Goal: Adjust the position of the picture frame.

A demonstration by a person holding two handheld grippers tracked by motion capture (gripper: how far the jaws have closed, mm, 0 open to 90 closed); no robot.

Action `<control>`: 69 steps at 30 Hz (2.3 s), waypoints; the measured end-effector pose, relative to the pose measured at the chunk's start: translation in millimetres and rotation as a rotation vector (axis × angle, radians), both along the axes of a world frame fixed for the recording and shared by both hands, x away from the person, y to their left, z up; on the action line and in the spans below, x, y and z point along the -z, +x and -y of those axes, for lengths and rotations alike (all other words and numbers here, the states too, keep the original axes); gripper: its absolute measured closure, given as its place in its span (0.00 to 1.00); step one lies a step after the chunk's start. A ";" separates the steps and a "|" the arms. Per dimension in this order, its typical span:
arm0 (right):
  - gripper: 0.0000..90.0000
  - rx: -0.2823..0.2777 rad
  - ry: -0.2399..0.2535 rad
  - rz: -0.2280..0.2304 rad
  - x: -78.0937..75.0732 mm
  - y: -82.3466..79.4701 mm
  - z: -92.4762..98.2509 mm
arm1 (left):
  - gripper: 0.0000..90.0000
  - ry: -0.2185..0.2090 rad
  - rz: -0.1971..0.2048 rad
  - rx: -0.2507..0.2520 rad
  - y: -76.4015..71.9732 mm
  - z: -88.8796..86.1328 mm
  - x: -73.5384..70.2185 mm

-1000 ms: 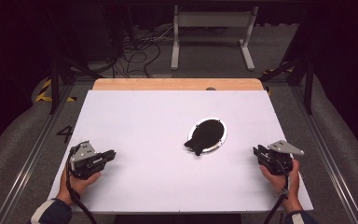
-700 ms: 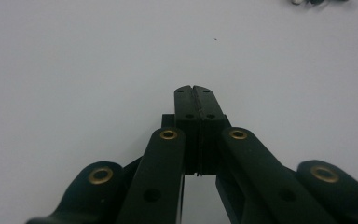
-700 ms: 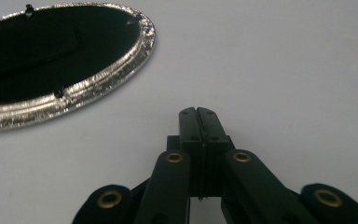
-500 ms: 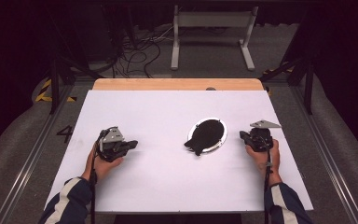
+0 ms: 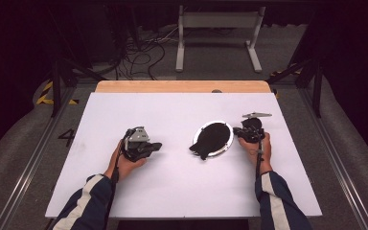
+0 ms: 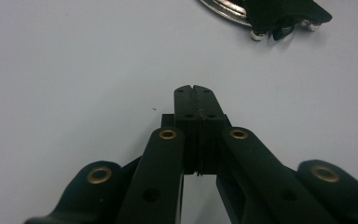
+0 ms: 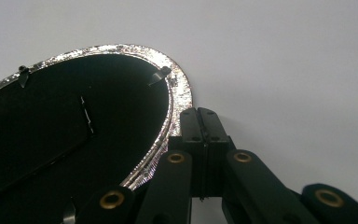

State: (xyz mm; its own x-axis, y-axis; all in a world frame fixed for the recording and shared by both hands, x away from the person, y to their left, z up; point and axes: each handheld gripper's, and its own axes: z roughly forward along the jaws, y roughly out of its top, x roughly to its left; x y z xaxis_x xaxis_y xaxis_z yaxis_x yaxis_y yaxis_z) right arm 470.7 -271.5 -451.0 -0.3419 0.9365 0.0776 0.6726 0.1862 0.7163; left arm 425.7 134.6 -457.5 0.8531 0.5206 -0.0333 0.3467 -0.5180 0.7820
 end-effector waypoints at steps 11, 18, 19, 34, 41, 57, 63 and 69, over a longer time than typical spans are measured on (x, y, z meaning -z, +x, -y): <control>1.00 -0.056 0.042 -0.023 0.8 4.3 -10.0 | 0.99 0.017 0.005 0.013 4.8 7.6 3.4; 1.00 -0.138 0.030 -0.032 0.5 1.5 -34.1 | 0.97 0.021 -0.005 0.022 5.7 14.7 5.9; 1.00 -0.154 0.031 -0.032 0.8 0.1 -37.6 | 0.97 0.019 -0.010 0.022 5.6 15.1 6.2; 1.00 -0.300 0.084 -0.021 7.2 -44.9 -71.5 | 0.96 0.005 -0.023 0.071 -12.5 33.1 6.1; 1.00 -0.405 0.016 0.002 6.3 -77.4 -87.2 | 0.96 0.028 -0.019 0.101 -21.7 46.3 7.2; 1.00 -0.490 0.021 0.016 8.7 -92.2 -100.6 | 1.00 0.054 -0.039 0.126 -19.4 45.6 8.0; 1.00 -0.494 0.046 -0.005 8.8 -94.0 -100.5 | 1.00 0.026 -0.098 0.165 -14.9 40.2 8.5; 1.00 -0.507 0.056 -0.019 8.5 -97.7 -100.6 | 1.00 0.017 -0.099 0.210 -17.2 36.7 8.6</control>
State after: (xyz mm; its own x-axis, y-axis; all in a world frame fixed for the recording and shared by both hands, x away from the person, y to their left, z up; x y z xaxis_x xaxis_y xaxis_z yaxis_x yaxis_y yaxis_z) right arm 373.0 -170.8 -459.5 -0.7505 0.6474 0.1330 0.5203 0.4545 0.7230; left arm 408.5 97.9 -466.1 0.9358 0.3330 -0.1156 0.3047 -0.5995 0.7401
